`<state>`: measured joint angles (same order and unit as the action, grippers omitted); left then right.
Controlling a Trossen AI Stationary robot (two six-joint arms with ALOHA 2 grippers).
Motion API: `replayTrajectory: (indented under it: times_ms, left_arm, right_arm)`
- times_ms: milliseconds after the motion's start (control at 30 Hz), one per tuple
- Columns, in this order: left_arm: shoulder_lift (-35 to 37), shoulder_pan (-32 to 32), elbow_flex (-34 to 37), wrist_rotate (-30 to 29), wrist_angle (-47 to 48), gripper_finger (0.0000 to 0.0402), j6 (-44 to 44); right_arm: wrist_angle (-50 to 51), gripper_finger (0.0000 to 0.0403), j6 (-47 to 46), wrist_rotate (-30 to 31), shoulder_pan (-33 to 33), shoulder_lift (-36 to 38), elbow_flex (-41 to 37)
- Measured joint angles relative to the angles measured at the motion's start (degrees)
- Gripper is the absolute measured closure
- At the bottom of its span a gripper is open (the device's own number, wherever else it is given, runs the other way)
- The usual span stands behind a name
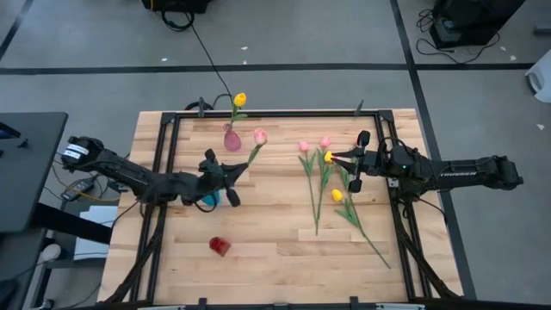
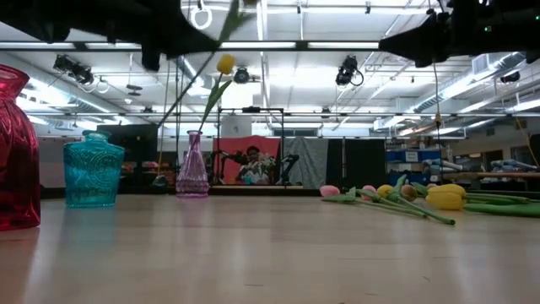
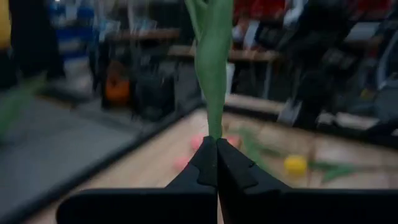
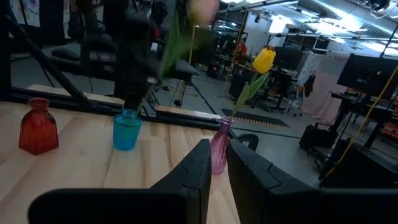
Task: Sort flowers into vase by color
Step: Put the pink flower into the blue flower vase
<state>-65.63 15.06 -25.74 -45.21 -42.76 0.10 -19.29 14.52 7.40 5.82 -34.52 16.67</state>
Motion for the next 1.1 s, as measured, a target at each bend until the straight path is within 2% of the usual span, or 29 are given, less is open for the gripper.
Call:
replayTrajectory:
  times_ms: [100,167,333,500,633,700,800,933,1100]
  left_arm:
    - [0.0,2.4,0.0,0.5,-7.7,0.0401,7.8]
    - [0.0,4.5,0.0,-0.7,-8.9,0.0401,11.5]
    - [0.0,8.9,1.0,-5.3,-9.4,0.0401,14.4]
    - [1.3,13.7,4.5,-12.7,-16.1,0.0401,18.9]
    - [3.0,15.1,8.8,-14.0,-22.4,0.0401,19.2]
    - [3.4,15.1,9.7,-14.0,-22.5,0.0401,18.8]
    - [3.5,15.2,9.8,-13.4,-22.6,0.0401,19.0]
    - [3.8,15.8,9.8,-12.7,-22.5,0.0401,19.2]
    - [5.0,16.4,9.8,-11.4,-22.4,0.0401,20.8]
  right_arm:
    - [0.4,0.0337,0.0,0.1,0.0,0.0,0.0]
    - [0.7,0.0337,0.0,0.3,0.0,0.0,0.0]
    - [0.9,0.0337,0.0,0.4,0.0,0.0,0.0]
    - [1.0,0.0337,-0.1,0.1,0.0,0.0,0.0]
    - [-2.4,0.0337,-1.5,-6.2,0.0,-2.2,0.0]
    - [-7.9,0.0337,-3.9,-8.3,-0.2,-5.6,0.0]
    - [-15.4,0.0337,-7.3,-8.5,-1.0,-13.0,1.0]
    - [-15.4,0.0337,-10.3,-7.1,-3.1,-26.4,7.2]
    - [-15.5,0.0337,-9.8,-7.0,-5.4,-43.6,18.5]
